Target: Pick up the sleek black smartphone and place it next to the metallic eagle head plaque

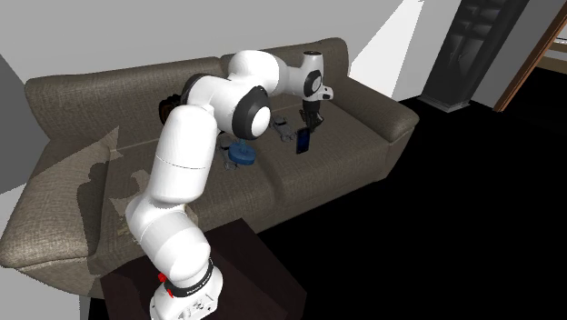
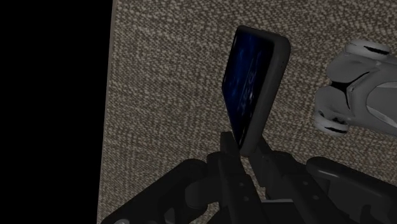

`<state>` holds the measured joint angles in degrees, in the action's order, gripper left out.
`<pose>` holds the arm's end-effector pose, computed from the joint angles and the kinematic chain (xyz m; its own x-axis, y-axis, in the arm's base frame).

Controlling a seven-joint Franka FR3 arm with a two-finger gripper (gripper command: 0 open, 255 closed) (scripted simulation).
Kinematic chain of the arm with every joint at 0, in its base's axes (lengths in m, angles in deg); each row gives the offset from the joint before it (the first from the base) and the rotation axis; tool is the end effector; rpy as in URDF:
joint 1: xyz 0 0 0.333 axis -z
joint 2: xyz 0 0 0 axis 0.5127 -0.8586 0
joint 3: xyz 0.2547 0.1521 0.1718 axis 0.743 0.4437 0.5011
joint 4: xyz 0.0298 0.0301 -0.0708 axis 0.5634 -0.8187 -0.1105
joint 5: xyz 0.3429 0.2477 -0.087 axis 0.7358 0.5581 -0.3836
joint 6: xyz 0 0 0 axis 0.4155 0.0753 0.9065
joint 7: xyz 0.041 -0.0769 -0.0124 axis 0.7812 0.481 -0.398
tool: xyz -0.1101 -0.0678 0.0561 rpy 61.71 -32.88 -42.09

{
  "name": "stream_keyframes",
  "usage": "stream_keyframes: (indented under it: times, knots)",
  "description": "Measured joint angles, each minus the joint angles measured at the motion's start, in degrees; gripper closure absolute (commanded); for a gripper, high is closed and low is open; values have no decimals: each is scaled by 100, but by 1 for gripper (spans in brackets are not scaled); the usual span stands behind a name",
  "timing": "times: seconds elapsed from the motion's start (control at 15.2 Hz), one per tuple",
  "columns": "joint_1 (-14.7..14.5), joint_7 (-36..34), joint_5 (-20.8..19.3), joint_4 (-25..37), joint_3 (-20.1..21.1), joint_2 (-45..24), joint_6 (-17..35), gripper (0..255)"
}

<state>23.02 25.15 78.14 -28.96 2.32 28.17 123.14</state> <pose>0.7439 0.2003 0.3567 0.9959 -0.0135 0.0889 -0.0140 -0.9999 0.0052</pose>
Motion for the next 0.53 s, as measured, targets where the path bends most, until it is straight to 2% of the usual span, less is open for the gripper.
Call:
stream_keyframes:
  times: [0.53]
  knots:
    - [-4,8,11,103,7,36,-139,255]
